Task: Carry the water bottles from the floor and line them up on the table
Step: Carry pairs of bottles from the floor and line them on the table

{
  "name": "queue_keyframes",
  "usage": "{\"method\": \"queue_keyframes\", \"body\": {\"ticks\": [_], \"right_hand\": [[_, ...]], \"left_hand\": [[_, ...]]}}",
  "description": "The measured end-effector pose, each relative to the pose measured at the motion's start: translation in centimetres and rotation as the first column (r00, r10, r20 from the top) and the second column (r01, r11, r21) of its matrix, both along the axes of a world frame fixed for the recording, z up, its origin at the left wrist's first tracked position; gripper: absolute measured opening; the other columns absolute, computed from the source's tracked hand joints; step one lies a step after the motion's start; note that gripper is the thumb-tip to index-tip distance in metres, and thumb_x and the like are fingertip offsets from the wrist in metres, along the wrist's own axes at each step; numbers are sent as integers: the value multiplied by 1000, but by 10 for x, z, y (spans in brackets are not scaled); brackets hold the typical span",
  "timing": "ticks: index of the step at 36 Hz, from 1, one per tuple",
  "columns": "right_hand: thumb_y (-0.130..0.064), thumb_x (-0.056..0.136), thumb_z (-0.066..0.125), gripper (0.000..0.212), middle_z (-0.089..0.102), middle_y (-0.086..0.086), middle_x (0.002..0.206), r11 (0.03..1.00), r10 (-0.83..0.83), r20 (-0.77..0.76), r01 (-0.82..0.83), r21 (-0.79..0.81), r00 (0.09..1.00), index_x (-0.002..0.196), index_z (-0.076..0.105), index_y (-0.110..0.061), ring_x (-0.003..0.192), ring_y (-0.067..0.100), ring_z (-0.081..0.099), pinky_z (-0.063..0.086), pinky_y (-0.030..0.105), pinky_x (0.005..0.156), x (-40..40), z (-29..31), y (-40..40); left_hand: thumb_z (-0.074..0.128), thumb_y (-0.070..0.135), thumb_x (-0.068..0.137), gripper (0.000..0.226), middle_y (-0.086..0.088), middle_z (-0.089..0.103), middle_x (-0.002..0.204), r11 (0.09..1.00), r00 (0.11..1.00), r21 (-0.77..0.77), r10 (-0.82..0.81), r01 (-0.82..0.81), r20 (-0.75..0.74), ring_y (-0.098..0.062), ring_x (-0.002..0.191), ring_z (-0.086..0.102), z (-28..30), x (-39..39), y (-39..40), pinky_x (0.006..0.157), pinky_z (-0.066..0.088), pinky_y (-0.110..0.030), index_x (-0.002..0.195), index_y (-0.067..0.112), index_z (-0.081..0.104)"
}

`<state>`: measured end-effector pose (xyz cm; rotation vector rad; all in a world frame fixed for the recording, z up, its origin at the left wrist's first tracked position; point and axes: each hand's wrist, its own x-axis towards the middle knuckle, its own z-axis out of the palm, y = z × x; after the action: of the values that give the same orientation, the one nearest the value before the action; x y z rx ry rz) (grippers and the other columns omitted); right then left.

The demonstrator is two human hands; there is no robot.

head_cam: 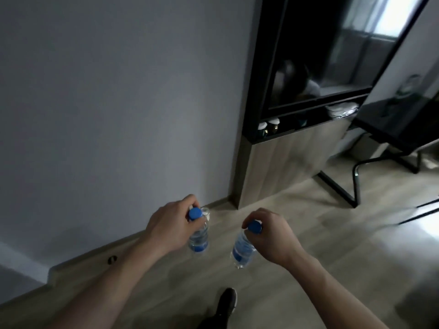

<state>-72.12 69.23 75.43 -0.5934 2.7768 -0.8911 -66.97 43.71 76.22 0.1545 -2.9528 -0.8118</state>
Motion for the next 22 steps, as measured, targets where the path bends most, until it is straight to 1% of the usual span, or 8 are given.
{"method": "queue_keyframes", "body": {"ticks": [4,6,8,12,15,18,20,22], "right_hand": [[-21,74,60,19,62,-19,91,995,-95,-11,95,11,995,83,68,-37,80,-1,59,41,9,63,-41,7,37],[-21,73,60,20,62,-20,90,990,-136,-26,136,21,990,83,69,-36,80,1,59,40,9,64,-63,11,55],[-19,72,60,21,62,-21,87,983,-181,-36,182,16,983,81,69,-36,78,1,58,37,7,62,-85,16,73],[-20,75,62,19,63,-21,86,964,-262,-45,263,20,964,78,67,-38,76,-3,59,38,8,61,-126,23,107],[-20,76,64,18,64,-20,87,947,-321,-60,322,10,945,79,67,-38,78,0,59,42,14,64,-154,27,134],[-20,76,64,17,63,-19,88,928,-372,-65,373,-1,926,80,68,-36,78,3,60,48,21,68,-176,31,162],[-20,76,64,18,63,-20,89,917,-399,-67,399,-5,915,78,66,-38,79,1,60,47,19,67,-190,33,183],[-23,77,66,18,62,-22,89,906,-421,-75,422,-2,904,77,64,-41,80,-1,59,42,14,65,-204,35,206]], "left_hand": [[67,53,83,27,15,57,67,995,995,18,-98,99,-28,-5,57,52,-2,-61,34,50,33,-22,85,36,47],[65,54,80,26,24,59,76,989,990,43,-137,139,-40,-5,59,52,-3,-93,52,50,34,-24,85,35,47],[62,56,78,26,27,59,80,983,984,62,-170,173,-52,-5,62,54,-2,-124,70,50,34,-25,87,35,47],[63,57,77,29,24,60,77,965,967,82,-244,250,-76,-7,61,54,1,-183,106,50,35,-26,88,35,48],[65,58,79,30,18,59,71,948,948,67,-304,310,-94,-9,60,54,6,-226,134,52,37,-28,87,35,48],[63,56,80,28,12,57,65,919,919,40,-388,392,-73,-10,60,54,13,-263,167,53,40,-31,85,33,47],[62,56,81,29,11,56,66,903,902,23,-427,429,-64,-10,63,55,18,-285,191,55,44,-32,86,32,46],[61,57,81,31,11,57,67,890,888,8,-455,456,-67,-9,64,55,20,-306,215,55,44,-32,87,31,46]]}}
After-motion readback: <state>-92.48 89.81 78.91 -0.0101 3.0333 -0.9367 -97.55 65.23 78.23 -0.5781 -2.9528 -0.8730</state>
